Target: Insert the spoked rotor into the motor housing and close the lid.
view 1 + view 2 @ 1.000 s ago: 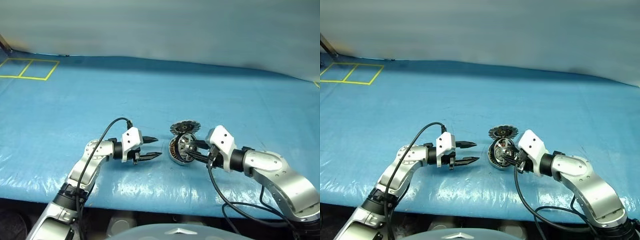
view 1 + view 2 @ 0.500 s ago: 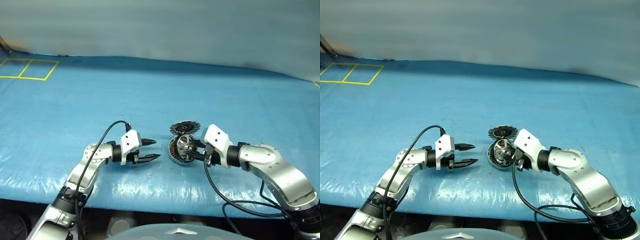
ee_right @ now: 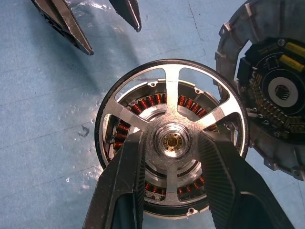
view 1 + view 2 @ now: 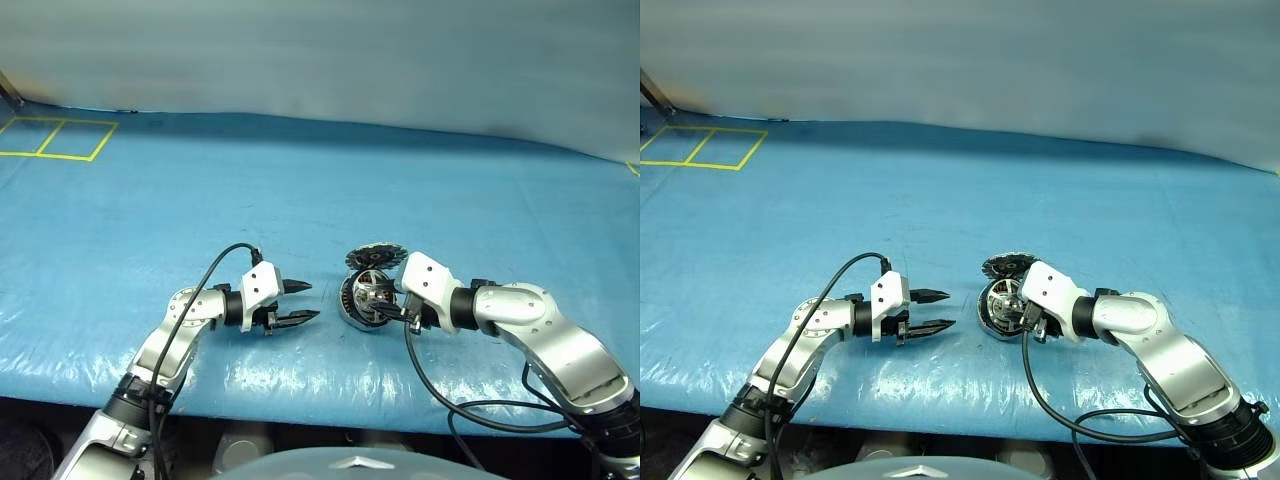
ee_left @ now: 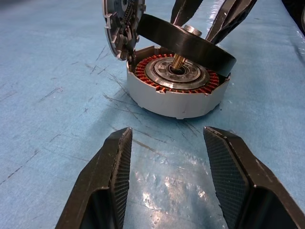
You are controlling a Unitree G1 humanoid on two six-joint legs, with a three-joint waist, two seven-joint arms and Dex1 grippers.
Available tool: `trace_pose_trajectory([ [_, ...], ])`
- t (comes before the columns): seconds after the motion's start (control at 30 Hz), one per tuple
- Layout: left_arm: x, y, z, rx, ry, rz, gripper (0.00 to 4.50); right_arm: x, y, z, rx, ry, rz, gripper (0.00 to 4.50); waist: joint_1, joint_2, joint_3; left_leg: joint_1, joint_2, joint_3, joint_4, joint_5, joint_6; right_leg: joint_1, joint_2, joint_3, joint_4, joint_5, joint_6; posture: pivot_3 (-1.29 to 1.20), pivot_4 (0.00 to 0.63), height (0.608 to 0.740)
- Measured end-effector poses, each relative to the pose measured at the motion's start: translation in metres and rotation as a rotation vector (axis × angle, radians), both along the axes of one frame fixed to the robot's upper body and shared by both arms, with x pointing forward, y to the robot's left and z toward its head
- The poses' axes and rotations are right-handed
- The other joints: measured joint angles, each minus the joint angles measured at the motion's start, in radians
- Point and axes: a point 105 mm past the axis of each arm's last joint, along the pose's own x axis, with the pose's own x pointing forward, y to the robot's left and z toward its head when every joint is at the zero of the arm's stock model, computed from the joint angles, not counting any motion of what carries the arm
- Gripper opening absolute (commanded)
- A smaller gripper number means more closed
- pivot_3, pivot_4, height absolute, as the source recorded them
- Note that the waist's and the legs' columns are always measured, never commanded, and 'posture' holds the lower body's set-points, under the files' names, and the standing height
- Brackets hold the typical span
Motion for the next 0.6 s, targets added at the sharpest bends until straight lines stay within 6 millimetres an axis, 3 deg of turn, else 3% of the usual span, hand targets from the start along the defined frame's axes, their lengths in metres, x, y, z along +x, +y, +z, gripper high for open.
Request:
trace_pose_trajectory([
  [0.1,-0.0001,-0.0003,-0.0001,0.000,0.000,-0.001,2.55,-0.0008,0.0018,-0.0040,-0.013,0.015,0.010,2.91,0.000,0.000,0.000,0.000,0.000,0.000,0.000,0.000,0.000,0.000,0.000,0.000,0.000,0.000,0.000,0.00,0.150,0.740],
  [0.6,0.0007,0.0000,-0.0004,0.006,-0.005,0.005,2.55,0.0008,0.0100,-0.0001,0.032,0.017,0.019,2.91,0.000,0.000,0.000,0.000,0.000,0.000,0.000,0.000,0.000,-0.001,0.000,0.000,0.000,0.000,0.000,0.00,0.150,0.740],
])
